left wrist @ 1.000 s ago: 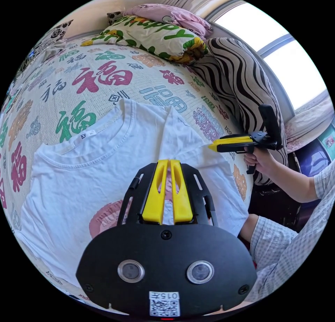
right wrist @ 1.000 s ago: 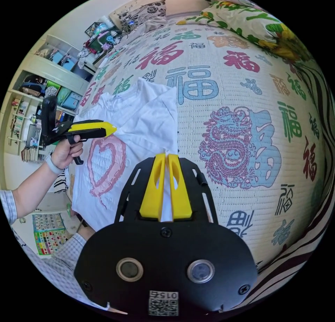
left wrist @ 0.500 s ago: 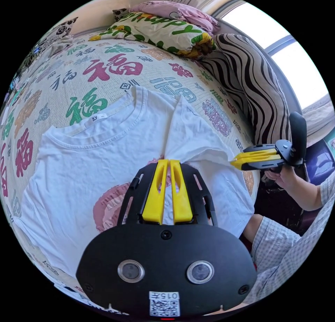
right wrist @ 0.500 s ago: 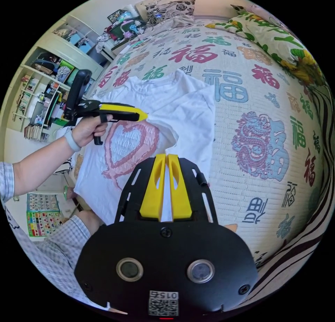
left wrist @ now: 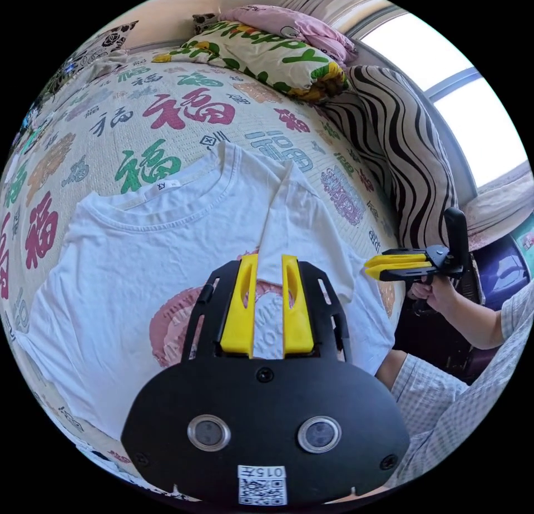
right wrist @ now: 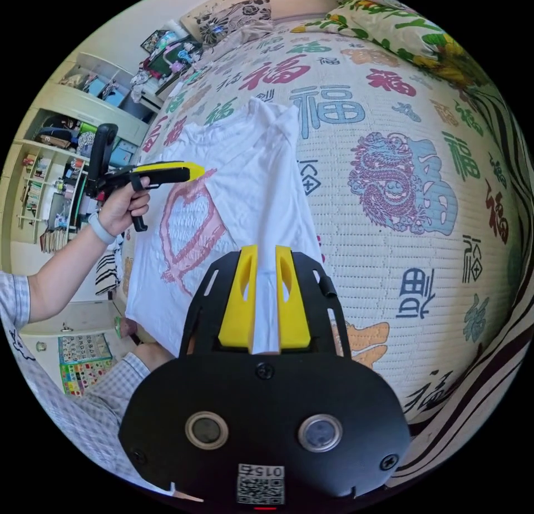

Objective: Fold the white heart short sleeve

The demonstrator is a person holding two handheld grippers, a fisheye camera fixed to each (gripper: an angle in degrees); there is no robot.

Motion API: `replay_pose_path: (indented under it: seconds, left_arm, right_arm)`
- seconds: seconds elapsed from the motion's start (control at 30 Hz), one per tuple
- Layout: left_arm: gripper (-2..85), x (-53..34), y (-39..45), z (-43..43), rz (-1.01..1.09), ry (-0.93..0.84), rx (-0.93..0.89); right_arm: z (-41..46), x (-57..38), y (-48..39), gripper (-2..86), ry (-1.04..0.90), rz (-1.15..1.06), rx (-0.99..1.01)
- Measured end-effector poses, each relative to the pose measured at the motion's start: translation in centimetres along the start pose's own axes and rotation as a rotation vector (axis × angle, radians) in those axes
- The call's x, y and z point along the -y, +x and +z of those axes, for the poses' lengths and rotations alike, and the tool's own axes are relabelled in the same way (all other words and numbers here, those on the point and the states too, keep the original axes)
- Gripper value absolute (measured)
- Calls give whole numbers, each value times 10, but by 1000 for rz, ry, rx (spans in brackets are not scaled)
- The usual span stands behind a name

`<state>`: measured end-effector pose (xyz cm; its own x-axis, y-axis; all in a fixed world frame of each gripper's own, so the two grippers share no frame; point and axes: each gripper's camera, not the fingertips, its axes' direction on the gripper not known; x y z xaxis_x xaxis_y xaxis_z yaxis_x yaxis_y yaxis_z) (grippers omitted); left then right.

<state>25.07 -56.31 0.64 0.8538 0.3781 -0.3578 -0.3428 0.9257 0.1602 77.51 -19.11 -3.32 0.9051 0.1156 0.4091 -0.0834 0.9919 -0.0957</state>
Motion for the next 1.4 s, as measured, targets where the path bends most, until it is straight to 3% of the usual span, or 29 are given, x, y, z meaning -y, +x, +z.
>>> replay_pose_path:
  seconds: [0.23,0.37,0.6,0.9,1.07,1.23,1.4]
  left_arm:
    - [17,3,19,21,57,-139,87]
    - [47,11,32,8,59,-86,123]
    - [81,80,65,38,41,0,3]
    - [13,109,110,81,36,-68,19]
    - [58,100,165,81,197,-132,278]
    - [81,59,269,87,606,-112,815]
    - [90,39,301,93,668,-105,852]
  right_arm:
    - [11,-3,20,62,-23,84,-106]
    - [15,-3,29,28,-42,100,-103]
    - [5,-13,38,-9,2,124,-73]
    - [-7,-25,61,-10,58,214,-43]
    - [-4,-26,63,-8,30,227,-39]
    - [-10,-27,57,21,48,218,-75]
    - [-2,-15,44,53,15,194,-87]
